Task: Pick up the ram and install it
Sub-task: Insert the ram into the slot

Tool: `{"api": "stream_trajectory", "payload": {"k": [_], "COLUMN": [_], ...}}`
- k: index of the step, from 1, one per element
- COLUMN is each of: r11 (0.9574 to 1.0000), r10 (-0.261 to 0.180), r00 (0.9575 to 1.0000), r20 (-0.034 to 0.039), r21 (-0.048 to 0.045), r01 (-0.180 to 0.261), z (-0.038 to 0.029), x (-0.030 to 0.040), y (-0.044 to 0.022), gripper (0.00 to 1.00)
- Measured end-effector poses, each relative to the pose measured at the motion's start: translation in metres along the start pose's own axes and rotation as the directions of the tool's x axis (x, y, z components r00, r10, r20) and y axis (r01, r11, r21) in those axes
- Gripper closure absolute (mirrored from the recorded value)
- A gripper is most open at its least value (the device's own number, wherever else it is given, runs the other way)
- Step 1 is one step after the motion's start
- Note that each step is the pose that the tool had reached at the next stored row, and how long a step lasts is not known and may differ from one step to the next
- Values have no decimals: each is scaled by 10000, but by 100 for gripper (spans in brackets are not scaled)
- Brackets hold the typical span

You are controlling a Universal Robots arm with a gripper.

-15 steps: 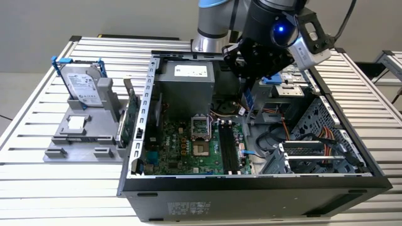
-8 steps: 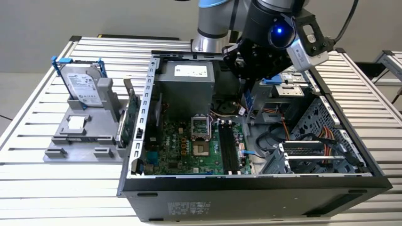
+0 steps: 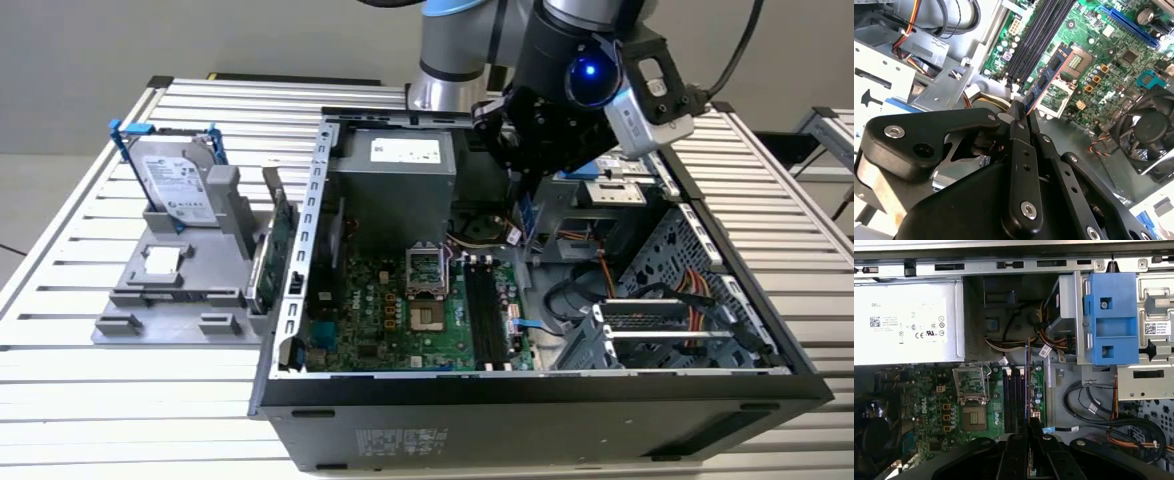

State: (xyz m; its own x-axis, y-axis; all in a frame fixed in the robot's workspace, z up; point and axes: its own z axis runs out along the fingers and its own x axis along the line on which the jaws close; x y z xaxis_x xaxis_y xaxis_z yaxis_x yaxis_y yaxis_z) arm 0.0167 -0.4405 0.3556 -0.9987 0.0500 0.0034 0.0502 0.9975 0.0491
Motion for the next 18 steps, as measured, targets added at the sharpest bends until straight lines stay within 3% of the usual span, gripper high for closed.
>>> {"api": "stream_trajectory", "payload": {"k": [3, 6, 11, 18], "r11": [9998, 9996, 9993, 9993], "r10": [8, 62, 97, 76], "r00": [10000, 10000, 9999, 10000], "r20": [14, 21, 28, 28], "r21": [188, 289, 357, 368], "r01": [-9, -63, -98, -77], "z": [9, 22, 48, 87], "x": [-1, 0, -1, -1], "y": [-1, -2, -2, -5], "gripper": [100, 100, 100, 100]}}
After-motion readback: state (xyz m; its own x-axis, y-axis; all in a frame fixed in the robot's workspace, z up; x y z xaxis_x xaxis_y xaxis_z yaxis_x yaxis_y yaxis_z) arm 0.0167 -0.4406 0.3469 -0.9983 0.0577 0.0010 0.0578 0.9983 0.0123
